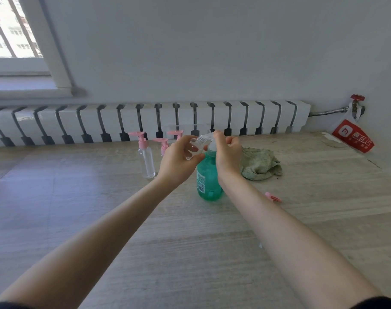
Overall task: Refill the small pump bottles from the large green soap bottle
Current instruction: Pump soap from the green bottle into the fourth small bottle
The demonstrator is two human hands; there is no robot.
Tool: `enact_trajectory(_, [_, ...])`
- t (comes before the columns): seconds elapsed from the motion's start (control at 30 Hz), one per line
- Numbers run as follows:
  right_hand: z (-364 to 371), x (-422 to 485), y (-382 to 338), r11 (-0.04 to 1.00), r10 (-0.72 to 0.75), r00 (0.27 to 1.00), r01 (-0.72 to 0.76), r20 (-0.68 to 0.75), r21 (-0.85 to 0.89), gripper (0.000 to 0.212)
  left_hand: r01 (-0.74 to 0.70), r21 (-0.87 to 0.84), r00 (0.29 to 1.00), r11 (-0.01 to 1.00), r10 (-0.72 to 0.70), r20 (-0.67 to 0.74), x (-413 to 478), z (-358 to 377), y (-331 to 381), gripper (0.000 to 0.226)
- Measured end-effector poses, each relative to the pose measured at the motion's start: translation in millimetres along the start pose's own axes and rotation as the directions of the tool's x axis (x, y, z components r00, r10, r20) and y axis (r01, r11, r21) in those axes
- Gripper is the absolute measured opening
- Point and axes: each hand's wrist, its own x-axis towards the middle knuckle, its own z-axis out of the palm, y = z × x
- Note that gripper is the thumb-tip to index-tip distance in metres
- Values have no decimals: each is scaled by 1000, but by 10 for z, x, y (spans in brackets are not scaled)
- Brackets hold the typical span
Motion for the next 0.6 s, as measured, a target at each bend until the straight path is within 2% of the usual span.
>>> enact_trajectory(0.33, [48,-21,19,999,-19,1000,19,11,-44,50,-11,-45,999,999,10,-33,-8,-110,38,39])
enact_trajectory(0.6, [61,2,3,1000,7,1000,-7,11,-23,42,-28,-15,999,999,28,-30,-3,-127,46,40])
